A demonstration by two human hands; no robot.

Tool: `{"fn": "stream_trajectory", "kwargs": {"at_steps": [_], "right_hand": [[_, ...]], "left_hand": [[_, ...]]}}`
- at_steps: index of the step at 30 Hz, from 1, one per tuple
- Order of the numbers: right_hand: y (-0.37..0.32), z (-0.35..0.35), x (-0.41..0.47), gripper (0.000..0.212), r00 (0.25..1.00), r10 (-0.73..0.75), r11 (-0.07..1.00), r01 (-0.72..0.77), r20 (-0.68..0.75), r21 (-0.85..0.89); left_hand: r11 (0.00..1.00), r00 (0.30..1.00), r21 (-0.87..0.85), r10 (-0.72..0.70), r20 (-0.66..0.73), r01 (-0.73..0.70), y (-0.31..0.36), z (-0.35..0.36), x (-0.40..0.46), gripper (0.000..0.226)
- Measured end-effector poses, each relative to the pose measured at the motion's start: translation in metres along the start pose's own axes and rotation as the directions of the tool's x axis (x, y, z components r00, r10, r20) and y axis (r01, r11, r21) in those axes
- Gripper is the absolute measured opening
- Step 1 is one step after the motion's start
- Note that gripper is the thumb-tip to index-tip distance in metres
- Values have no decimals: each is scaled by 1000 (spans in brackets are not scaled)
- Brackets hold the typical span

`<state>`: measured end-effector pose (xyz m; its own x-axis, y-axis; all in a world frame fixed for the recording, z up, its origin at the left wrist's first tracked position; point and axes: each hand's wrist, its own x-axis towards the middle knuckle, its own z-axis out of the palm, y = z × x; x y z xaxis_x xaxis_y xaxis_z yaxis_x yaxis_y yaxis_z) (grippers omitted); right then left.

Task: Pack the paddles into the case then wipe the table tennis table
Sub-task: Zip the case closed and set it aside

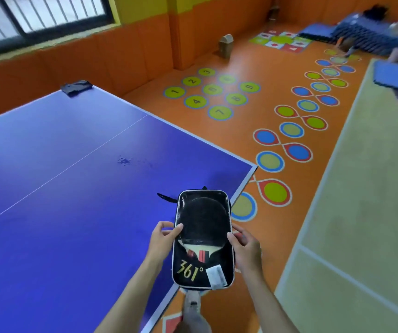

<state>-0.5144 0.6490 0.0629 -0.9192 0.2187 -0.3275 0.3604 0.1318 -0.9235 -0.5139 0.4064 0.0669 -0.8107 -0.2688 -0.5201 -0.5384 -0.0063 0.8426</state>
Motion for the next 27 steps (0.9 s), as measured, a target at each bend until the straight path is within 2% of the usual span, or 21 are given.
{"fn": "stream_trajectory", "kwargs": {"at_steps": [7,14,22,27], "right_hand": [[-19,-5,77,18,991,16,999,-20,-136,-28],[-26,-30,155,14,984,65,994,-78,-165,-76],[-36,-47,245,18,982,188,973,-187,-10,-134],[-33,-34,288,24,946,323,944,-322,-5,-72]], "left_hand": [[1000,998,13,-18,59,17,48,53,85,34],[997,997,79,-29,70,23,84,110,145,32],[991,1000,129,-21,-7,21,115,149,194,34],[976,1000,215,-4,-22,8,125,160,241,29]]}}
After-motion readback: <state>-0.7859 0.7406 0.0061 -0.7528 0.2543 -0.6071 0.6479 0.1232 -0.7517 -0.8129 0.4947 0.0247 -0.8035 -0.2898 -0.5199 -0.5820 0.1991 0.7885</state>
